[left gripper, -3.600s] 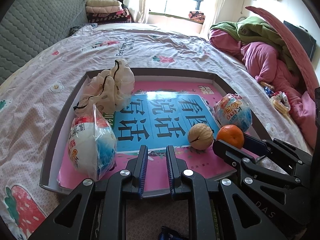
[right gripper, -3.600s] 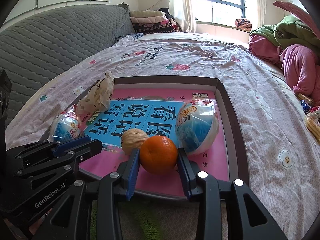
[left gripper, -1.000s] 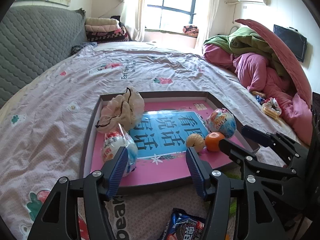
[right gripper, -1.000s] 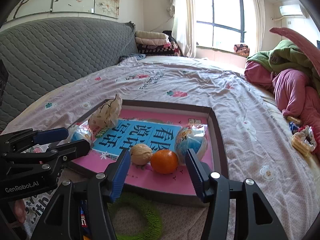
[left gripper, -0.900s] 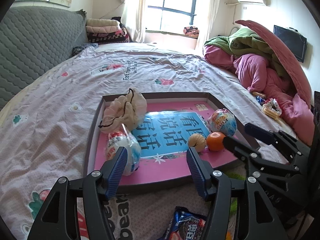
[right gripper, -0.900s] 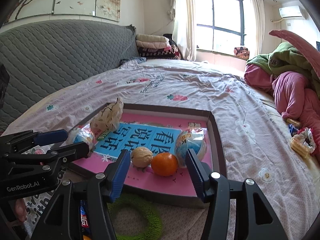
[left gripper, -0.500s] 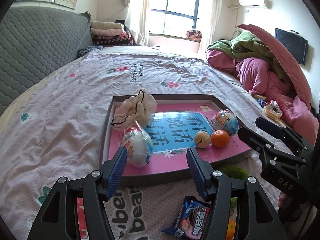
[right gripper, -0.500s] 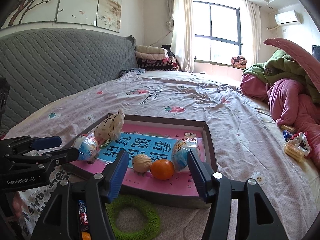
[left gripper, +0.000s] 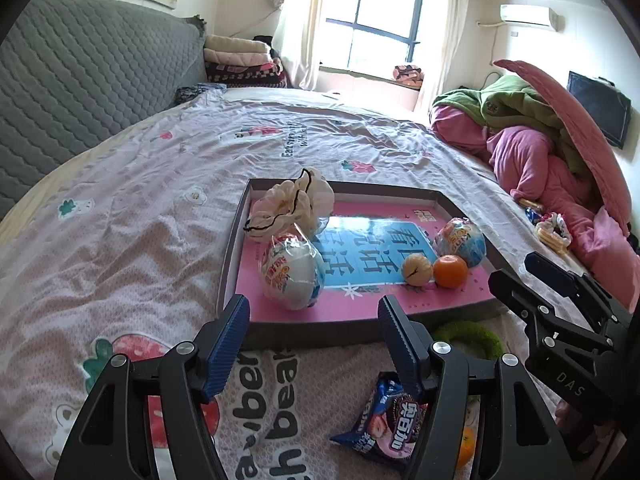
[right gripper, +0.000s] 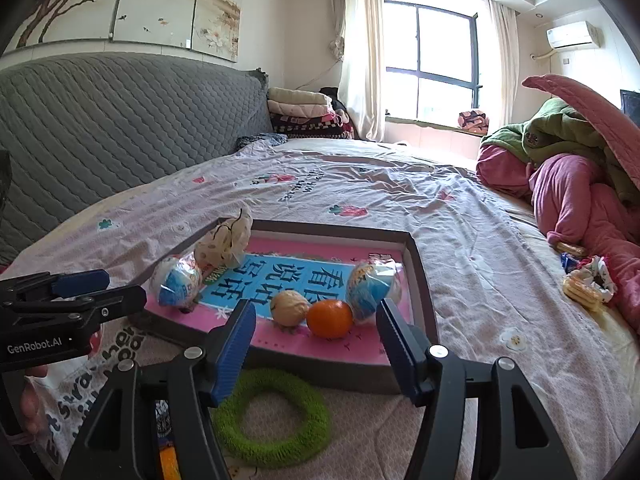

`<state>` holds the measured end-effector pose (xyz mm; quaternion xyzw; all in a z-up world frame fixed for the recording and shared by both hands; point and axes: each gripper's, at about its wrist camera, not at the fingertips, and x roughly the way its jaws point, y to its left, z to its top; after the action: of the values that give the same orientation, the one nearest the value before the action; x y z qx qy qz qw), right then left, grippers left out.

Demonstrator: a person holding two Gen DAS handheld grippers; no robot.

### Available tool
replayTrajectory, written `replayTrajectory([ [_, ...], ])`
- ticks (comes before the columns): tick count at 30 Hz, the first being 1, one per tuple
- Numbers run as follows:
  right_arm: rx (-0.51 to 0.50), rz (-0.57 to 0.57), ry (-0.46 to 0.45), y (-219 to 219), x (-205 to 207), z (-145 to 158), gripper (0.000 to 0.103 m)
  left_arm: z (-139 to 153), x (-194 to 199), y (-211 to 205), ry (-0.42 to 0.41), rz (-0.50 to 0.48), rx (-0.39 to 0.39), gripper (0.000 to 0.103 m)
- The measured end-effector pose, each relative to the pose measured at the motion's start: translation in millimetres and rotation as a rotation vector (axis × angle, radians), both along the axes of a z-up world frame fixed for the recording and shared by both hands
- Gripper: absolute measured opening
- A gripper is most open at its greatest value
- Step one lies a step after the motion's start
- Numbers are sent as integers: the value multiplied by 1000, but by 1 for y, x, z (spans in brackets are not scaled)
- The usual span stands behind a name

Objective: Organize objects
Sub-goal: 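Withdraw both grippers from the tray toward the snack packet and green ring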

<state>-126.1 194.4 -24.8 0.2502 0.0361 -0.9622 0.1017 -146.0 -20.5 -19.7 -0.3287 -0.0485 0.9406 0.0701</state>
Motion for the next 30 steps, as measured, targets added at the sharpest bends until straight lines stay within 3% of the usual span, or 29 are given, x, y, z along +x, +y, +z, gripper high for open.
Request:
replayTrajectory([
  [9, -1, -13, 59, 7, 22, 8, 68, 2, 17, 9, 32, -13, -19, 70],
  [30, -24, -40, 60, 22, 58, 8, 69, -4, 72, 16, 46, -52, -68, 72],
])
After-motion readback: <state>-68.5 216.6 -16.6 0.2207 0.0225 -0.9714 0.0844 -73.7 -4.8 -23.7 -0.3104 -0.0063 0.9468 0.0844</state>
